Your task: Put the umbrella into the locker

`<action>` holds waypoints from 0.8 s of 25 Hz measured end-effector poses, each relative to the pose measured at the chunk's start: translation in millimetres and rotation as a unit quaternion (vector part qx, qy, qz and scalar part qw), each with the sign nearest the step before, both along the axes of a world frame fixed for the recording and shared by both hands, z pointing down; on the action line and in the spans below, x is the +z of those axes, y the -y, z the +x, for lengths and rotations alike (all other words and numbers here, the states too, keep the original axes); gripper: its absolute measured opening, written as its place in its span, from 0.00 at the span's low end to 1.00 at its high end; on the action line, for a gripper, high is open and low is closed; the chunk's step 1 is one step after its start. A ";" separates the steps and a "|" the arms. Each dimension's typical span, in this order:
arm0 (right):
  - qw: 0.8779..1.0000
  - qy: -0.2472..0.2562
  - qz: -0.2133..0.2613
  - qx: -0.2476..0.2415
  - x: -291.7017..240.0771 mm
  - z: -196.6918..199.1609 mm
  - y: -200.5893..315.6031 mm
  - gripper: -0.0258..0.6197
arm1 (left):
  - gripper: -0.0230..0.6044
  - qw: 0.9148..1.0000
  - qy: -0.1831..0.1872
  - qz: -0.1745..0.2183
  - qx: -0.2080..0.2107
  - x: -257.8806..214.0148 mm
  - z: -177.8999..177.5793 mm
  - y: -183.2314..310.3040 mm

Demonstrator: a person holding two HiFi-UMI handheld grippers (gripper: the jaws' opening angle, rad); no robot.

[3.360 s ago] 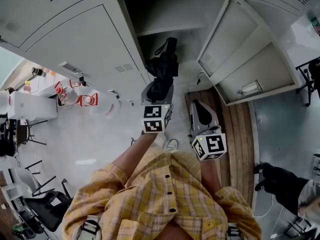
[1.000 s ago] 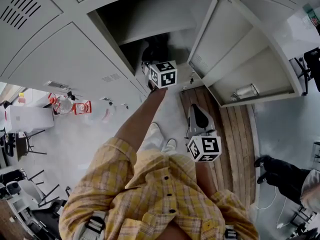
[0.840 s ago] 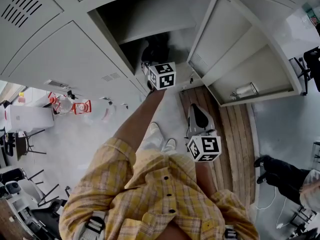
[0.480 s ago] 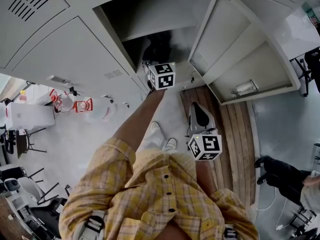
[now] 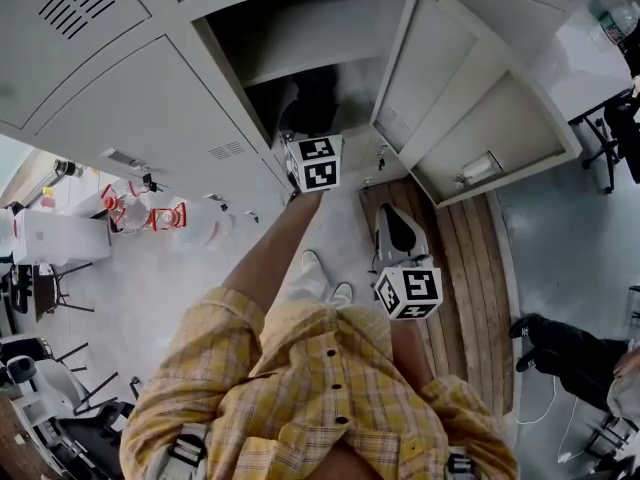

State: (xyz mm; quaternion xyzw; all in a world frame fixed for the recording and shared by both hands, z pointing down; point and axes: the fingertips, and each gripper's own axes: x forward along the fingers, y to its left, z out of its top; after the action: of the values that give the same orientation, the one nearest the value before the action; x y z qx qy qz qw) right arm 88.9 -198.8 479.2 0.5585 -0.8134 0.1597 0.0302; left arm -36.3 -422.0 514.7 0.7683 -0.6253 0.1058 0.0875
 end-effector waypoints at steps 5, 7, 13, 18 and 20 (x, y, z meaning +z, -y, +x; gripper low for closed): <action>1.000 -0.001 0.008 -0.006 -6.5 -1.3 -2.3 0.04 | 0.46 1.000 -0.001 0.013 0.010 -19.7 -8.1 -31.5; 1.000 -0.003 0.012 -0.011 -9.9 -3.6 -2.8 0.04 | 0.40 1.000 -0.001 0.018 0.015 -24.6 -11.7 -47.1; 1.000 -0.007 0.027 -0.015 -20.8 -9.0 -2.9 0.04 | 0.16 0.999 -0.007 0.042 0.018 -45.9 -22.9 -92.1; 0.999 -0.010 0.035 -0.015 -27.0 -12.1 -4.1 0.04 | 0.03 0.998 -0.021 0.049 0.036 -62.1 -23.8 -127.4; 0.999 -0.011 0.037 -0.016 -29.5 -13.5 -5.8 0.04 | 0.03 0.998 -0.026 0.050 0.043 -64.7 -24.8 -140.2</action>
State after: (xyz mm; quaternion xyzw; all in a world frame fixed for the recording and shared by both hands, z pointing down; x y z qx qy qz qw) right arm 75.4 -193.0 449.7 0.5482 -0.8271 0.1227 0.0208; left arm -61.1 -281.8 450.0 0.8002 -0.5938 0.0583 0.0606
